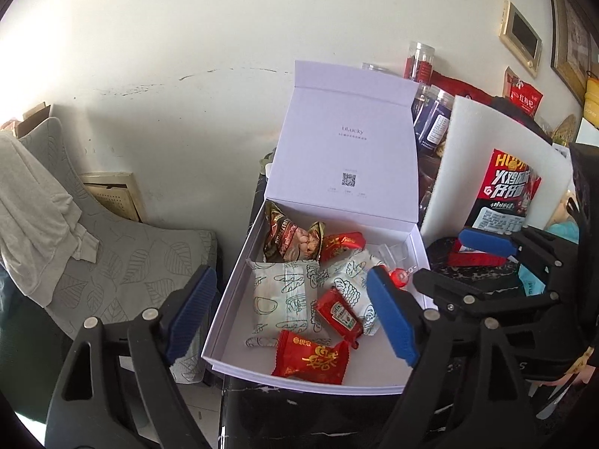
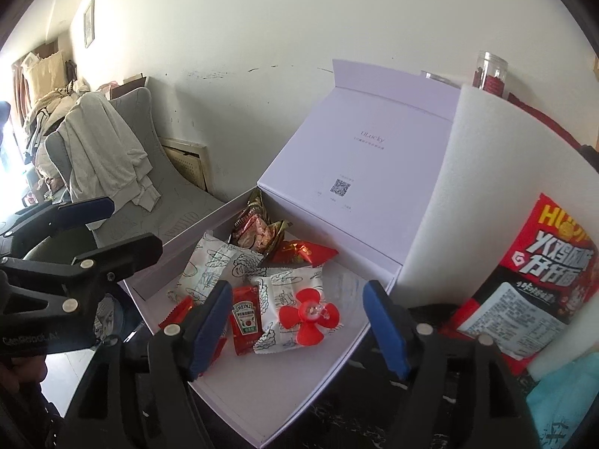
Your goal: Organize objects
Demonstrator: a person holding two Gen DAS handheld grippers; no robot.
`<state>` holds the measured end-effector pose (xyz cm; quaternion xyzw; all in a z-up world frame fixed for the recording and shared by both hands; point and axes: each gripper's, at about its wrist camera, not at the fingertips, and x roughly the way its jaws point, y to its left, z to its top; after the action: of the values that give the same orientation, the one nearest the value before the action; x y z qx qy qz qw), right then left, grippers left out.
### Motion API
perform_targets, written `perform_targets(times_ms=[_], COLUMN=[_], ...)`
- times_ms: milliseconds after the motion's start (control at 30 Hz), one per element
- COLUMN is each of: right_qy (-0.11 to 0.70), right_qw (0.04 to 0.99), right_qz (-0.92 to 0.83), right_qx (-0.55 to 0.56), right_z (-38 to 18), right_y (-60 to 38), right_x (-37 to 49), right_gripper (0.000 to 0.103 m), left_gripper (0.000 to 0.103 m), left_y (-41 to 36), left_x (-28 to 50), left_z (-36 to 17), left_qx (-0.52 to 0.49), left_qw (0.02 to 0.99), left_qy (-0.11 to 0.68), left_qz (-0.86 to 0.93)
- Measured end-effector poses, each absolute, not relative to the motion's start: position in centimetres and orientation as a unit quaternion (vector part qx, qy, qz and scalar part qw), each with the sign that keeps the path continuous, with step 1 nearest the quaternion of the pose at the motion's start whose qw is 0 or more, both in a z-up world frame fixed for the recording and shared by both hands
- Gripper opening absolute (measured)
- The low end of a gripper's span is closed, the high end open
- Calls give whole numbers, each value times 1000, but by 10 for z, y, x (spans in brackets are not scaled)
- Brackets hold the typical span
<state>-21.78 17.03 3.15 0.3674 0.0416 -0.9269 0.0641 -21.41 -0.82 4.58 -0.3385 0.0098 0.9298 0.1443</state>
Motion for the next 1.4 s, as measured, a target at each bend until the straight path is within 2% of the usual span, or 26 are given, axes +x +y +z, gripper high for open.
perform_targets(times_ms=[600,867,1033,1400], right_qy=[40,45,50,35], right_qw=[16,6,-5,-11], right_qz=[-948,-953,-954,-951], right_qx=[315,298,295,308], right_z=[89,107,110,89], right_y=[181,176,174,178], right_x=[-129,-84,-60,-17], right_gripper=[84,90,94,95], left_gripper=[88,98,101,101], left_y=[-28,-29,-27,-20], left_x=[-137,-88,-67,-32], left_z=[98,119,120,98], left_qx=[-297,-265,-264,-285], left_qw=[111,105,110,117], left_qy=[-5,20,23,31], left_qz=[948,958,958,951])
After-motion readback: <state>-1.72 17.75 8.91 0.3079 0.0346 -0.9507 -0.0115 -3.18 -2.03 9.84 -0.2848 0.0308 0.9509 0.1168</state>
